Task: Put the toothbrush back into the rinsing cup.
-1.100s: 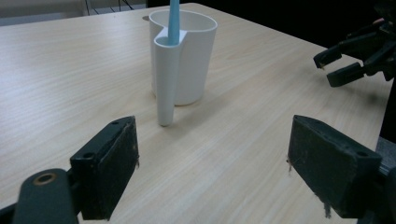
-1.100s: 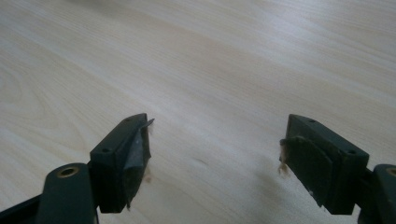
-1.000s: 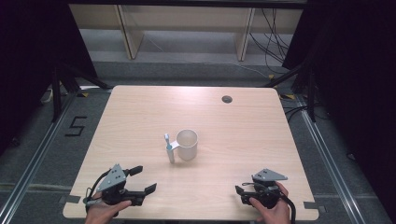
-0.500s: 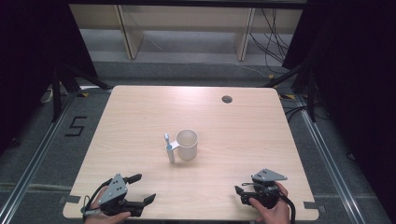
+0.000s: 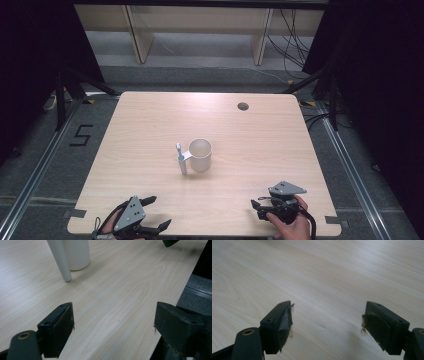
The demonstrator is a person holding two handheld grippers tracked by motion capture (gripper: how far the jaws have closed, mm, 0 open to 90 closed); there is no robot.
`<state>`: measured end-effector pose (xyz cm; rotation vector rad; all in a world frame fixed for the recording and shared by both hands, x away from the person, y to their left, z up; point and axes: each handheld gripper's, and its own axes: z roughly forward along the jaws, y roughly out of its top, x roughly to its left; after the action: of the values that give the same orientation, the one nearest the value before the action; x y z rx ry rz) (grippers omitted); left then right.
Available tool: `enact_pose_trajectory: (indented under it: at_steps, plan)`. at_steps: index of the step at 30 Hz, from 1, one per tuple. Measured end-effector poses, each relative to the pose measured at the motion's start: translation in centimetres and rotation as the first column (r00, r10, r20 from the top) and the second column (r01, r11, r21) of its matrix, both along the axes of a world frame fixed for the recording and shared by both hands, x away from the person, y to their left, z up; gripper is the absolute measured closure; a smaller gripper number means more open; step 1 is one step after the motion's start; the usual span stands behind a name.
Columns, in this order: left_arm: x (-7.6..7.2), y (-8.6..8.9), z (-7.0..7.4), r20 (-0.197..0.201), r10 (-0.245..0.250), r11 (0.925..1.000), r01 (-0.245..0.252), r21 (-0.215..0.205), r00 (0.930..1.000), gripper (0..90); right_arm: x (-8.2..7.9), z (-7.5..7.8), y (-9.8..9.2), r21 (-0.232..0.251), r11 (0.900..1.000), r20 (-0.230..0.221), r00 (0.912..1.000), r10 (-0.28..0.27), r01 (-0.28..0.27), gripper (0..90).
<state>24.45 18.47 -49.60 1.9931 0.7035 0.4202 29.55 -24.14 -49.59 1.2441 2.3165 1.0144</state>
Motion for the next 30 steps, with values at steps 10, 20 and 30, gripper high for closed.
enact_pose_trajectory:
  at_steps: [10, 20, 30]
  plan:
    - [-0.9, 0.1, -0.2, -0.047, -0.001, 0.9983, 0.004, 0.057, 0.9989, 15.7, -0.1, 0.0, 0.2, -0.017, 1.000, -0.011, 0.9999, 0.001, -0.001, 23.6]
    - [-0.4, 1.5, -0.5, -0.106, 0.090, 0.9920, -0.079, 0.098, 0.9903, 15.9, -0.2, 0.1, 0.3, -0.015, 1.000, -0.025, 0.9996, -0.012, 0.012, 23.7]
    - [-0.3, 1.5, -0.6, -0.109, 0.090, 0.9901, -0.077, 0.118, 0.9900, 15.9, -0.2, 0.1, 0.3, -0.004, 1.000, -0.043, 0.9991, 0.004, -0.004, 23.6]
